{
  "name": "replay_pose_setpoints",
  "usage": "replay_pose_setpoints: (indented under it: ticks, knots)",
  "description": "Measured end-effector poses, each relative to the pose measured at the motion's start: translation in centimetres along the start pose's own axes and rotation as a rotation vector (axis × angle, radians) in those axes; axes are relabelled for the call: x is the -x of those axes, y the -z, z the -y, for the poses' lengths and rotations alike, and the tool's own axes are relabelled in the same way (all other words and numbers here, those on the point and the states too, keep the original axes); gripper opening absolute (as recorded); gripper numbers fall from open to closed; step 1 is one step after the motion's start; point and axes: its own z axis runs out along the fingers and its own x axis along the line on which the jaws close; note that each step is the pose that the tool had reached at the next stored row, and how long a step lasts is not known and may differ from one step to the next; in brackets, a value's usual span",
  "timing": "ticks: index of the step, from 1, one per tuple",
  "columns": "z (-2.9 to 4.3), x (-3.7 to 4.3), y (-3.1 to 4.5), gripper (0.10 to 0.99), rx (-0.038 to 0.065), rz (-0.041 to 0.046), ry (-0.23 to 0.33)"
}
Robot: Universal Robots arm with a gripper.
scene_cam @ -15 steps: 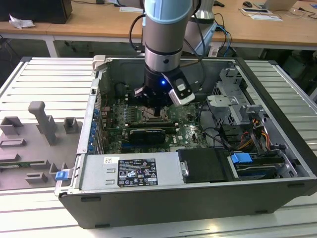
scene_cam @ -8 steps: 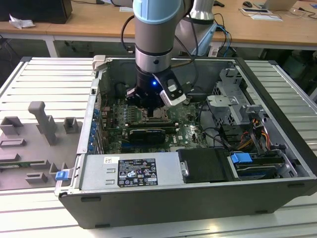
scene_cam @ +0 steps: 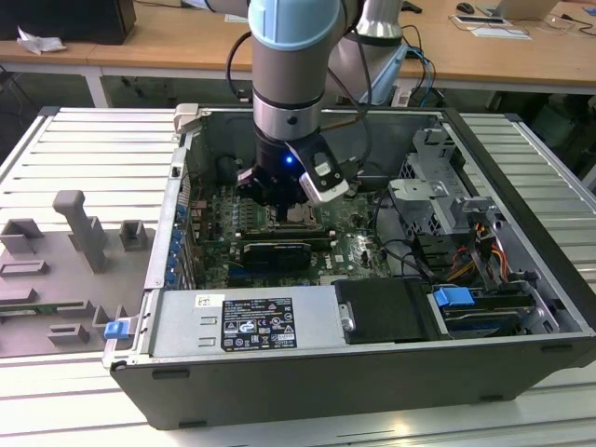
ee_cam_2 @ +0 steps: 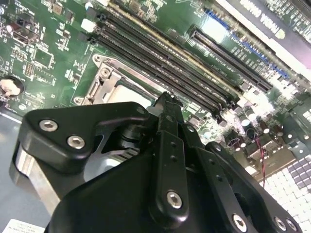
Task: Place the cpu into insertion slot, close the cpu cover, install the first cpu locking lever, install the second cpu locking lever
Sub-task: 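Install the second cpu locking lever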
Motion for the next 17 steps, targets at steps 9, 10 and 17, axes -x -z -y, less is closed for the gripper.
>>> replay_pose_setpoints:
  ticks: [9,10,17]
  knots:
    - [0.39,-1.32,-0.52,0.106,0.008,0.0004,0.0]
    - [0.41,-1.37,-0.7,0.106,0.009,0.0005,0.0]
    - [0.6,-1.57,-2.26,0.106,0.014,0.0005,0.001]
